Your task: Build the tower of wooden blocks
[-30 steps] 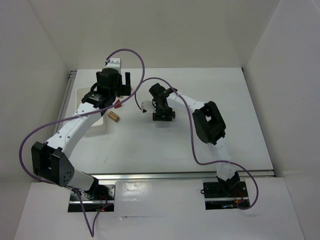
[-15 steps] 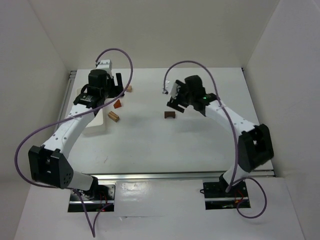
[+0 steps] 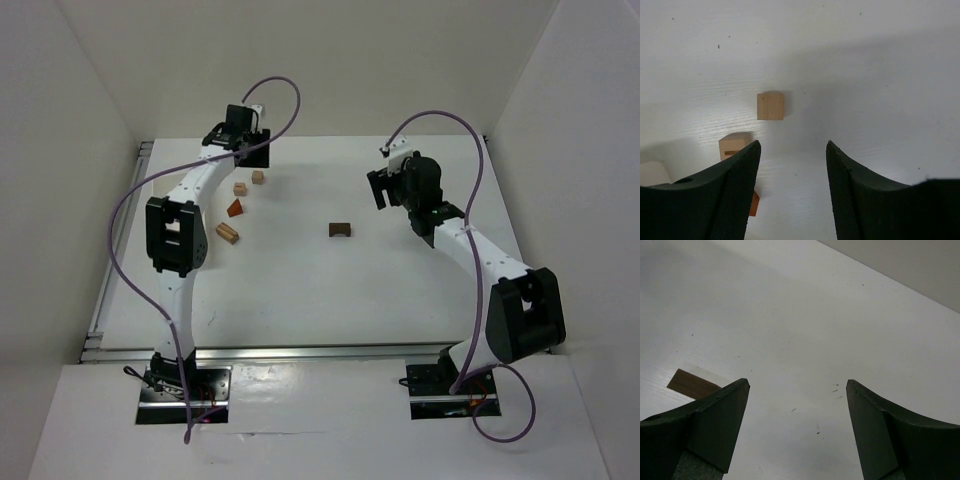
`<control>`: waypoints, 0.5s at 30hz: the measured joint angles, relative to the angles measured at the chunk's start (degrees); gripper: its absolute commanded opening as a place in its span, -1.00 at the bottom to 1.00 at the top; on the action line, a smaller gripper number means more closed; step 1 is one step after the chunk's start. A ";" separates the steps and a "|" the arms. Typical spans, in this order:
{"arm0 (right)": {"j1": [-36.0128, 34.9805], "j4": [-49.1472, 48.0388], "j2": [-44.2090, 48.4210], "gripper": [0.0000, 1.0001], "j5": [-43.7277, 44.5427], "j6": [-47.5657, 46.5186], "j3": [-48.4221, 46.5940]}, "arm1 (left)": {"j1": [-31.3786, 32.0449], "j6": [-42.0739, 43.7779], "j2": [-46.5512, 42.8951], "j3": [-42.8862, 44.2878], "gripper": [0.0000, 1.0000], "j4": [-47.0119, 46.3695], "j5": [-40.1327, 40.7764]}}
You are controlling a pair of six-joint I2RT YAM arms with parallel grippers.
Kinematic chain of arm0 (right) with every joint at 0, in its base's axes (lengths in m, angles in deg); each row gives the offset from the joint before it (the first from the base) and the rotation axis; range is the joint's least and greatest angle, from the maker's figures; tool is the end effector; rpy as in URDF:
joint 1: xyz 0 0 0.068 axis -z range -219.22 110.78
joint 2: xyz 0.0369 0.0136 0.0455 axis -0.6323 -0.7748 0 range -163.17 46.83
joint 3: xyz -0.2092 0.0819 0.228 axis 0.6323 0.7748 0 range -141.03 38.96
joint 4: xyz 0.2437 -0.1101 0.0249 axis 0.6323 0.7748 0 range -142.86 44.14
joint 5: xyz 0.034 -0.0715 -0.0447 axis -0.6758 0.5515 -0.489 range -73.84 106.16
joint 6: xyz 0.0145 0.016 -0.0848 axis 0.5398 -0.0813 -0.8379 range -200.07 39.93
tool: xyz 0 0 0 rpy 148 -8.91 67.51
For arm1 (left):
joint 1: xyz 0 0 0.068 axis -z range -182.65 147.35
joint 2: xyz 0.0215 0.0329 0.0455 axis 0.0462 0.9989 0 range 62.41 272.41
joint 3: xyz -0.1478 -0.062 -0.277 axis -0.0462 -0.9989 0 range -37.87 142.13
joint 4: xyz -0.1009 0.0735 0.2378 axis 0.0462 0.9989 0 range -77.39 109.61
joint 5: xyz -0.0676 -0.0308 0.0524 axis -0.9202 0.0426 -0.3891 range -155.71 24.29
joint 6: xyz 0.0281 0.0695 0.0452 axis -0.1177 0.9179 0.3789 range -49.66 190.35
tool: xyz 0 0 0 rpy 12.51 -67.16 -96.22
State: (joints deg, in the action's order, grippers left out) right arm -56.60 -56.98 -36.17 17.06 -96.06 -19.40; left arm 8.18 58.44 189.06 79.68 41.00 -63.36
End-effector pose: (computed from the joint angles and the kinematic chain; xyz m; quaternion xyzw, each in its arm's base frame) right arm 0.3616 0.1118 0.3200 -0.2316 0.7884 0.0006 0.5699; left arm 0.5759 -0.1070 0.2914 -0.0175 0.8965 -0.0692 0.4373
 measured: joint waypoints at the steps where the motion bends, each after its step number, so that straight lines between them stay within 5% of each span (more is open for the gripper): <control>1: 0.22 -0.02 0.00 0.72 1.09 0.76 0.02 | -0.04 0.24 1.77 1.49 0.30 0.83 -0.17; 15: 0.90 0.35 0.02 0.75 8.98 4.22 1.25 | -0.83 2.89 11.41 9.16 0.45 3.34 3.37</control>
State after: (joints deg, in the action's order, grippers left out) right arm -55.71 -56.63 -36.15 26.05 -91.84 -18.16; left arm 7.35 61.33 200.47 88.84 44.34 -60.00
